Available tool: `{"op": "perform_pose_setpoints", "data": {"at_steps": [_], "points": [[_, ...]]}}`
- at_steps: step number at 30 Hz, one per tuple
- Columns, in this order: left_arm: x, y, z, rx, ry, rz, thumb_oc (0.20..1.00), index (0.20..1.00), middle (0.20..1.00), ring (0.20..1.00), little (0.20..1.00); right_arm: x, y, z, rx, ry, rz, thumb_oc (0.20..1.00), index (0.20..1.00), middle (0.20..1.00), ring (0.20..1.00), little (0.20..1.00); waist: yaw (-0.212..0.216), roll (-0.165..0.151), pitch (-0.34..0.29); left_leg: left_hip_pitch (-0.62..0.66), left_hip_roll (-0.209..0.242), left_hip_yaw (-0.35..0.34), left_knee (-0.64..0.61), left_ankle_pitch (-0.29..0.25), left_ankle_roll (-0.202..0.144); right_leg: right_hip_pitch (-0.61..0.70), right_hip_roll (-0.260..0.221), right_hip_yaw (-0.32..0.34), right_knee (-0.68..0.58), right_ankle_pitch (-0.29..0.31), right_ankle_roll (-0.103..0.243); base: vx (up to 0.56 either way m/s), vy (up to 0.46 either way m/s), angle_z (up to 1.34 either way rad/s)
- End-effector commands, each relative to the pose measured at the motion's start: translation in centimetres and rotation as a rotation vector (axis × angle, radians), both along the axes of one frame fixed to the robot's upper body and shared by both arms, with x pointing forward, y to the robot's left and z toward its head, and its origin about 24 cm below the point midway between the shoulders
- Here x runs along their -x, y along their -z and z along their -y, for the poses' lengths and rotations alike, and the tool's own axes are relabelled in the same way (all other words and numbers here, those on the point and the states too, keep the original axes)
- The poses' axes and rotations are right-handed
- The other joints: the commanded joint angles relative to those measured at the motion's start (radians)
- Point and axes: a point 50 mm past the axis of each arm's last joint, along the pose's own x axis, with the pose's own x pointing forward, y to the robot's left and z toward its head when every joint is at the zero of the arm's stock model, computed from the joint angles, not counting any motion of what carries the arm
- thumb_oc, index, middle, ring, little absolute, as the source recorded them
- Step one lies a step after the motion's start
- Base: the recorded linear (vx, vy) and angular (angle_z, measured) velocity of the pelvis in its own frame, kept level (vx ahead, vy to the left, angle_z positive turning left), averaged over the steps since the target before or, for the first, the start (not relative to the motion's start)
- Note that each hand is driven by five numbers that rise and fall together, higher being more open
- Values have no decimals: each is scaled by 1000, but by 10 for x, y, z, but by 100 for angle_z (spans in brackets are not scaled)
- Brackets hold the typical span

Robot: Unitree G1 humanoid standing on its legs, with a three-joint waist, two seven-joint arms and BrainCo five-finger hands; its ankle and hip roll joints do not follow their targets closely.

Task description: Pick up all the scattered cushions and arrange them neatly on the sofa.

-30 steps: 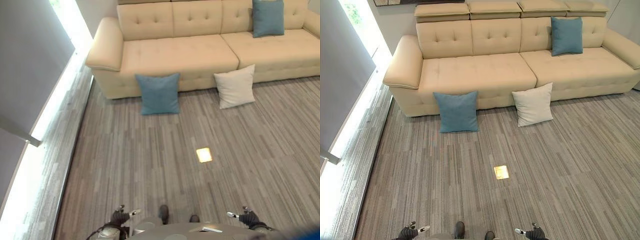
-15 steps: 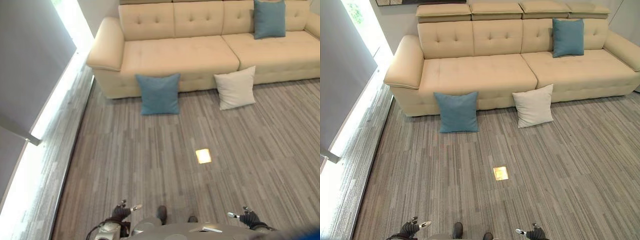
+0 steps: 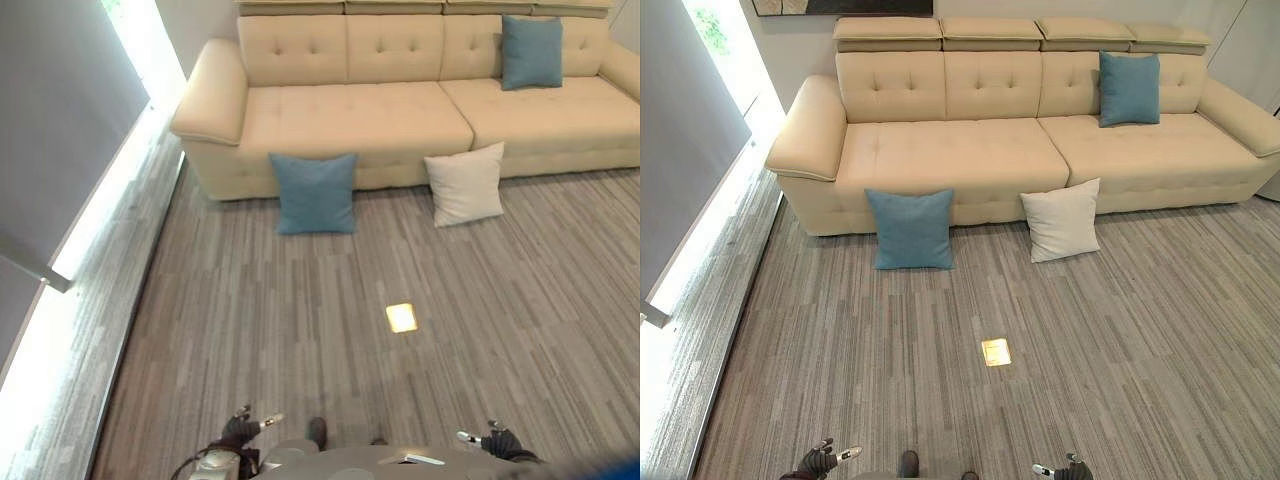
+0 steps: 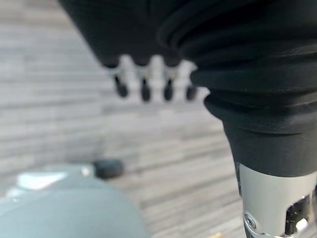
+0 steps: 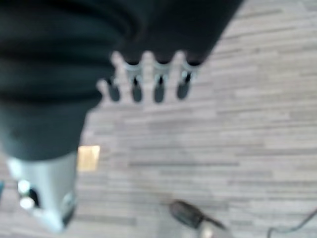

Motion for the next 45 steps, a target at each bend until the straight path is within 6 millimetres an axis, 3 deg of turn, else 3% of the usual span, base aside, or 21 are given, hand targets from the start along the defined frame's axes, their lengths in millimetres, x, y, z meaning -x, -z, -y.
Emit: {"op": "perform_pose_setpoints", "data": {"at_steps": [1, 7, 9, 13, 18, 21, 23, 24, 25, 27, 28, 30, 33, 34, 35, 36, 38, 40, 42, 43, 45], "points": [[-21, -5, -8, -78, 40, 26, 1000, 1000, 1000, 1000, 1000, -16, -6, 9, 26, -15, 58, 1000, 1000, 1000, 1000, 1000, 14, -14, 20, 8, 51, -47, 0, -16, -80, -16, -22, 0, 9, 1, 51, 0, 0, 0], [-30, -8, -4, -76, 49, 53, 1000, 1000, 1000, 1000, 1000, -23, -9, 10, 27, 1, 85, 1000, 1000, 1000, 1000, 1000, 17, -18, 43, -45, 38, -52, 46, -7, -89, -22, -36, -40, 10, 5, 46, -41, 4, 22], [-36, -8, 1, -64, 45, 69, 1000, 1000, 1000, 1000, 1000, -26, -10, 11, 31, 10, 93, 1000, 1000, 1000, 1000, 1000, 12, -17, 58, -106, 28, 5, 110, -11, -86, -30, -60, -89, 26, -1, 46, -53, 51, 59], [-33, -7, 0, -60, 32, 60, 1000, 1000, 1000, 1000, 1000, -34, -10, 4, 6, 2, 107, 1000, 1000, 1000, 1000, 1000, 4, -24, 51, -117, 40, 140, 150, -38, -70, -22, -77, -105, 22, 1, 51, 68, 62, 68], [-22, -5, -3, -60, 12, 30, 1000, 1000, 1000, 1000, 1000, -46, -10, -8, -15, -80, 119, 1000, 1000, 1000, 1000, 1000, 18, -27, 38, -90, 29, 152, 132, -71, -46, -8, -85, -75, 17, 4, 69, 139, 118, -12], [-21, -4, -2, -18, -21, 35, 1000, 1000, 1000, 1000, 1000, -59, -14, -12, -18, -126, 143, 1000, 1000, 1000, 1000, 1000, 50, -16, 30, -62, -13, 136, 107, -100, 5, -48, -144, -32, 131, 4, 109, 219, 352, -42], [-31, -7, -3, -20, 1, 62, 1000, 1000, 1000, 1000, 1000, -64, -15, -13, -22, -129, 155, 1000, 1000, 1000, 1000, 1000, 42, -6, 57, -38, -33, 126, 101, -113, 35, -119, -188, 0, 311, 38, 122, 125, 265, -28], [-31, -7, -3, -19, 1, 62, 1000, 1000, 1000, 1000, 1000, -64, -15, -13, -22, -129, 155, 1000, 1000, 1000, 1000, 1000, 42, -6, 54, -42, -32, 126, 101, -111, 35, -122, -188, 0, 309, 41, 122, 105, 134, 3], [-39, -10, -5, -28, 27, 82, 1000, 1000, 1000, 1000, 1000, -65, -16, -15, -29, -128, 162, 1000, 1000, 1000, 1000, 1000, 25, -1, 72, -31, -35, 98, 109, -122, 46, -177, -167, 46, 399, 50, 113, 122, 92, 27], [-45, -13, -7, -36, 36, 101, 1000, 1000, 1000, 1000, 1000, -70, -17, -16, -48, -94, 186, 1000, 1000, 1000, 1000, 1000, -1, 5, 78, -7, -34, 66, 98, -128, 46, -242, -87, 132, 407, 15, 99, 255, 78, 54], [-47, -15, -10, -48, 27, 110, 1000, 1000, 1000, 1000, 1000, -77, -19, -20, -54, -111, 211, 1000, 1000, 1000, 1000, 1000, -4, 2, 78, 41, -41, 62, 62, -140, 45, -286, -55, 100, 315, 31, 90, 347, 6, 39], [-46, -15, -11, -53, 18, 108, 1000, 1000, 1000, 1000, 1000, -81, -21, -22, -54, -129, 222, 1000, 1000, 1000, 1000, 1000, -10, -4, 81, 75, -51, 52, 45, -150, 42, -305, -45, 68, 242, 69, 98, 326, -34, 7], [-42, -12, -9, -48, 36, 89, 1000, 1000, 1000, 1000, 1000, -76, -19, -22, -55, -140, 211, 1000, 1000, 1000, 1000, 1000, -40, -4, 72, 126, -54, 19, 60, -175, 29, -288, -17, 102, 176, 84, 90, 395, -86, 15], [-42, -12, -5, -42, 51, 89, 1000, 1000, 1000, 1000, 1000, -68, -17, -18, -51, -126, 187, 1000, 1000, 1000, 1000, 1000, -50, 4, 50, 122, -32, 16, 121, -143, -15, -254, 4, 126, 156, 72, 68, 469, -157, 63], [-44, -12, -4, -37, 53, 94, 1000, 1000, 1000, 1000, 1000, -66, -16, -16, -49, -116, 183, 1000, 1000, 1000, 1000, 1000, -50, 1, 50, 103, -26, 27, 181, -124, -41, -232, 0, 114, 141, 73, 63, 279, -112, 92], [-44, -12, -4, -37, 53, 93, 1000, 1000, 1000, 1000, 1000, -66, -16, -16, -48, -116, 183, 1000, 1000, 1000, 1000, 1000, -51, 2, 50, 102, -26, 26, 183, -126, -42, -231, 1, 113, 140, 73, 63, 127, -99, 73], [-51, -14, -1, -28, 71, 119, 1000, 1000, 1000, 1000, 1000, -64, -17, -13, -42, -112, 183, 1000, 1000, 1000, 1000, 1000, -47, -14, 65, 30, -22, 30, 346, -81, -79, -184, -4, 114, 114, 68, 44, 151, -136, 32], [-57, -16, 1, -24, 77, 134, 1000, 1000, 1000, 1000, 1000, -63, -17, -11, -41, -99, 184, 1000, 1000, 1000, 1000, 1000, -38, -34, 80, -37, -9, 55, 443, -63, -83, -148, -17, 106, 97, 58, 32, 178, -115, 0], [-60, -17, 3, -21, 76, 147, 1000, 1000, 1000, 1000, 1000, -61, -16, -10, -41, -92, 169, 1000, 1000, 1000, 1000, 1000, -20, -45, 91, -105, -16, 74, 409, -85, -64, -110, -33, 101, 76, 45, 34, 266, -41, 3], [-62, -18, 3, -25, 80, 155, 1000, 1000, 1000, 1000, 1000, -62, -16, -9, -37, -97, 170, 1000, 1000, 1000, 1000, 1000, -15, -48, 83, -136, -5, 103, 292, -104, -47, -88, -35, 101, 60, 31, 42, 344, 15, 2], [-60, -17, 2, -30, 87, 146, 1000, 1000, 1000, 1000, 1000, -61, -16, -8, -33, -103, 169, 1000, 1000, 1000, 1000, 1000, -7, -42, 79, -153, 3, 114, 197, -66, -43, -63, -26, 101, 54, 13, 45, 314, 41, 0]]}}
